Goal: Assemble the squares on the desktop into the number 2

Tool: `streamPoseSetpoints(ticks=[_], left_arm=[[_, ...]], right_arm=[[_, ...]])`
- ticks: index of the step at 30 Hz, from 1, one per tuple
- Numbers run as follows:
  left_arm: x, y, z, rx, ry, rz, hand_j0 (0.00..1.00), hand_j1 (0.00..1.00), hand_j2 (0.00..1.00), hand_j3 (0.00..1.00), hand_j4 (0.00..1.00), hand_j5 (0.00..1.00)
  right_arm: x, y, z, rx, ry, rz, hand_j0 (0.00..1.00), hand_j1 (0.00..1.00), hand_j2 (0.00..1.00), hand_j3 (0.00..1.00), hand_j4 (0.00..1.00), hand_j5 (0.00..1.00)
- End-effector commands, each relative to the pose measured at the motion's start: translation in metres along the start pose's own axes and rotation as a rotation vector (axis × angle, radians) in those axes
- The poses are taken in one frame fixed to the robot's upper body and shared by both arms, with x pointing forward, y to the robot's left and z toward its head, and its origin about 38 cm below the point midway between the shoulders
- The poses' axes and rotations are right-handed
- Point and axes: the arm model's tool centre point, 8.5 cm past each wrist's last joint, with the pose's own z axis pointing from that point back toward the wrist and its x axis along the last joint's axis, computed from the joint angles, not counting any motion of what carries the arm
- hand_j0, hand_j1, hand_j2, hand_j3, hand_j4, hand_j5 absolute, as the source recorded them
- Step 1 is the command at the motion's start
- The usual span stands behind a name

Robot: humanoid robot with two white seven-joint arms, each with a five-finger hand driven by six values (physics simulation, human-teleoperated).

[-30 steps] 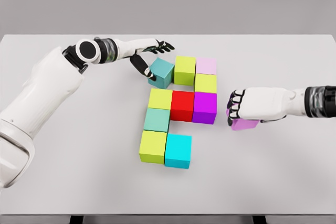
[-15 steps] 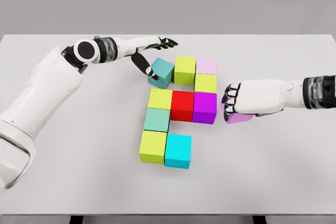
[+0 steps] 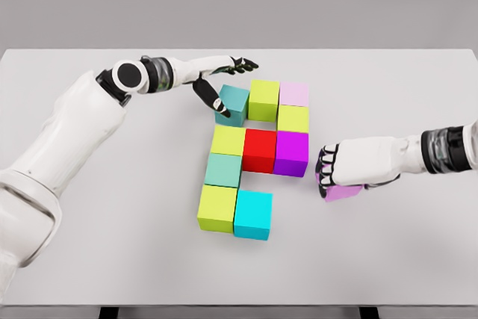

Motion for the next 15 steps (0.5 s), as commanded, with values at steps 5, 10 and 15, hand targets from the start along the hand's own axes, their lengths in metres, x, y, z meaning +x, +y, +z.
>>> streamPoseSetpoints(ticks=[5,10,15], left_arm=[[0.0021,-0.0010,-0.0030,0.003,-0.014,0.010,1.00,1.00,1.00,1.00,1.00,1.00],[-0.0012,-0.0041,-0.0067,0.002,-0.005,0.033,1.00,1.00,1.00,1.00,1.00,1.00],[-0.0017,-0.0057,-0.0102,-0.002,0.000,0.043,1.00,1.00,1.00,1.00,1.00,1.00]], right_arm=[[0.0056,0.0047,-0.0076,0.014,-0.029,-0.013,0.65,0.65,0.65,0.65,0.65,0.65],[0.0080,0.0071,-0.0099,0.019,-0.040,-0.018,0.65,0.65,0.65,0.65,0.65,0.65],[0.0079,0.0051,-0.0115,0.016,-0.044,-0.015,0.75,0.75,0.75,0.75,0.75,0.75]])
